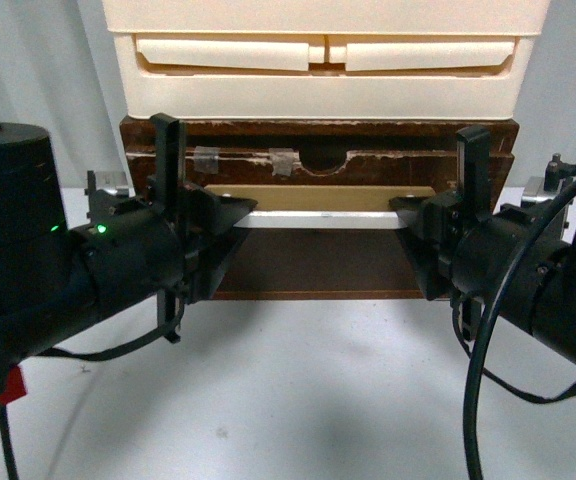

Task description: Open drawer

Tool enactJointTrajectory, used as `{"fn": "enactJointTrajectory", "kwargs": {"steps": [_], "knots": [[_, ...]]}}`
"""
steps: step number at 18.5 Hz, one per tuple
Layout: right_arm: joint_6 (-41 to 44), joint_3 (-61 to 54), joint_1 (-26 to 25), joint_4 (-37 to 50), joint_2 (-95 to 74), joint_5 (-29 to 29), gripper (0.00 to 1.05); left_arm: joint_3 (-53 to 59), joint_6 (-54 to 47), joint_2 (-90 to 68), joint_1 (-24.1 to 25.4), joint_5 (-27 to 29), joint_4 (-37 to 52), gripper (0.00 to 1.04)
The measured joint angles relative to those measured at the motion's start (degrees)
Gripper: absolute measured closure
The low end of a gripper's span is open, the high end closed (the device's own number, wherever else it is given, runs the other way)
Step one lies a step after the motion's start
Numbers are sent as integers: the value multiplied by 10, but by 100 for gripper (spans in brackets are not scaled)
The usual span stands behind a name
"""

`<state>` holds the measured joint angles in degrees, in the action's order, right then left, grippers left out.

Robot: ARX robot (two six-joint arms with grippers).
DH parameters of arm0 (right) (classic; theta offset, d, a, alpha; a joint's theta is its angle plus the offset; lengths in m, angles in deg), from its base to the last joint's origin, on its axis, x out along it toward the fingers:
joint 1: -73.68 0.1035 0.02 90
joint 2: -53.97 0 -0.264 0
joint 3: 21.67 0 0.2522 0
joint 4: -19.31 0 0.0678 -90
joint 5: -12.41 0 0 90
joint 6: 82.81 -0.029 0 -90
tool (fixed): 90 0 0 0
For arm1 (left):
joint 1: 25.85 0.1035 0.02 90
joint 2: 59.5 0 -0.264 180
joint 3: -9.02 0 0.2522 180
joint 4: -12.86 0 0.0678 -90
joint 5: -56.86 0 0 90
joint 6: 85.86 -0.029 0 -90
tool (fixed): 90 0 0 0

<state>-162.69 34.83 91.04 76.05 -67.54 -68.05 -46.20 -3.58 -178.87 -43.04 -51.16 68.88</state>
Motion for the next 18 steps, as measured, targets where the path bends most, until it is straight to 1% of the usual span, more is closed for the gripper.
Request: {"fn": "enactJointTrajectory", "kwargs": {"steps": [3, 7, 8, 9, 10, 11, 12, 14, 15, 16, 17, 18], "knots": [[-1, -86, 27, 43, 36, -12, 90, 94, 0, 46, -8, -10, 30, 91], [-4, -176, 72, 52, 82, -20, 91, 212, -2, 113, -16, -5, 44, 92], [11, -183, 79, 52, 85, -21, 83, 228, -2, 122, -19, 0, 46, 92], [33, -191, 85, 48, 90, -23, 72, 242, -17, 136, -22, 1, 46, 84], [50, -194, 85, 39, 96, -29, 63, 286, -42, 167, -22, -19, 45, 73], [72, -198, 86, 5, 115, -40, 51, 319, -60, 192, -21, -27, 35, 64], [92, -202, 93, -3, 131, -35, 40, 332, -80, 221, -12, -37, 26, 53], [109, -204, 100, -7, 132, -29, 20, 342, -140, 336, 24, -36, -52, 34], [129, -206, 100, 3, 127, -52, 14, 346, -164, 364, 28, -24, -52, 25], [232, -221, 109, 46, 99, -172, 24, 362, -264, 327, -3, 97, 32, 34], [343, -250, 107, 64, 112, -248, 34, 388, -390, 314, -10, 195, 30, 45], [478, -284, 80, 41, 157, -304, 44, 411, -511, 336, 13, 287, 18, 55]]}}
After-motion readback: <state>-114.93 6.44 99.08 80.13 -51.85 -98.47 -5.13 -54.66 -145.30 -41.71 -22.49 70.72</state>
